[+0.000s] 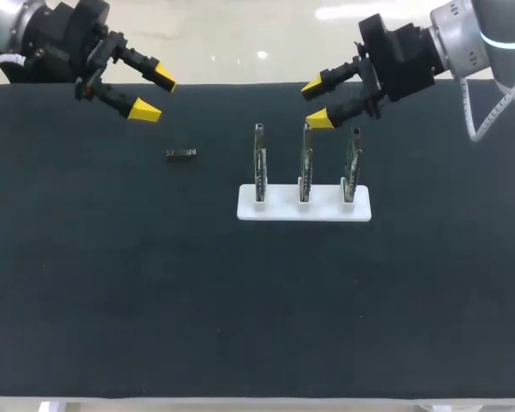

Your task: Pick up the optical module with the left hand, and insert it into the network port with the right hand.

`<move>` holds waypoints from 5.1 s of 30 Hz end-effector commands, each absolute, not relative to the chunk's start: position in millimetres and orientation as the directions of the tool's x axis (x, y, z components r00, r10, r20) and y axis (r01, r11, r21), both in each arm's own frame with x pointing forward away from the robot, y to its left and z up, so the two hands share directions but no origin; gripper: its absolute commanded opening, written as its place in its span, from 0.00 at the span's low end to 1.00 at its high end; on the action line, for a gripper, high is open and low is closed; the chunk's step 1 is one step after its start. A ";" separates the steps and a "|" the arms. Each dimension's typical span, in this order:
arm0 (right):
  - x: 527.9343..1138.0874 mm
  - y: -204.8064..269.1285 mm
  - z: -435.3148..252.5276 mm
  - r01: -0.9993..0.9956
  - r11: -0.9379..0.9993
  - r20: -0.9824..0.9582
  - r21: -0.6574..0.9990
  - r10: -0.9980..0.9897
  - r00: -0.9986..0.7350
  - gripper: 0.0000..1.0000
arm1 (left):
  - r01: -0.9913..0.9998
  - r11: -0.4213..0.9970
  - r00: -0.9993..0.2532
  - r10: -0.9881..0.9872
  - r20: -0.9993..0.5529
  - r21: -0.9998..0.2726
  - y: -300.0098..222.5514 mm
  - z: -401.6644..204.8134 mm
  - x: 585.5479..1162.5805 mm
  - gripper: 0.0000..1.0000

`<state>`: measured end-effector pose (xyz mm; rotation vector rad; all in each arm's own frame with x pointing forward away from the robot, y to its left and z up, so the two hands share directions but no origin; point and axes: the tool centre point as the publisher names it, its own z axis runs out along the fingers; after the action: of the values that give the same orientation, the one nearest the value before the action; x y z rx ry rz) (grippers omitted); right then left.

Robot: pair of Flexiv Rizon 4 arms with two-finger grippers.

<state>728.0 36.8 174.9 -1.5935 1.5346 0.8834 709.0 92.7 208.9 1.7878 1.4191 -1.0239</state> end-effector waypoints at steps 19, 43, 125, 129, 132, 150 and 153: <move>726.2 39.4 152.1 -0.999 -0.011 -0.826 -0.049 -0.562 0.047 0.00 | 0.975 -0.224 0.118 0.490 -0.864 0.006 92.4 209.4 709.9 1.00; 724.5 39.6 144.4 -0.999 -0.008 -0.818 -0.040 -0.574 0.037 0.00 | 0.975 -0.224 0.118 0.490 -0.864 0.006 92.4 209.4 709.9 1.00; 699.9 -127.7 206.3 -0.999 0.015 -0.809 0.034 -0.587 -0.036 1.00 | 0.975 -0.224 0.118 0.490 -0.864 0.006 92.4 209.4 709.9 1.00; 699.9 -127.7 206.3 -0.999 0.015 -0.809 0.034 -0.587 -0.036 1.00 | 0.975 -0.224 0.118 0.490 -0.864 0.006 92.4 209.4 709.9 1.00; 699.9 -127.7 206.3 -0.999 0.015 -0.809 0.034 -0.587 -0.036 1.00 | 0.977 -0.213 0.110 0.513 -0.851 -0.002 94.6 208.9 713.0 1.00; 699.9 -127.7 206.3 -0.999 0.015 -0.809 0.034 -0.587 -0.036 1.00 | 0.995 0.095 -0.084 0.943 -0.321 0.019 114.8 143.5 797.9 1.00; 699.9 -127.7 206.3 -0.999 0.015 -0.809 0.034 -0.587 -0.036 1.00 | 0.994 0.104 -0.089 0.959 -0.271 0.044 116.8 132.0 807.0 1.00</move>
<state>699.3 -127.9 206.1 -1.6341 1.6876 0.8677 795.8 125.0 137.2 1.8653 1.9756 -0.4897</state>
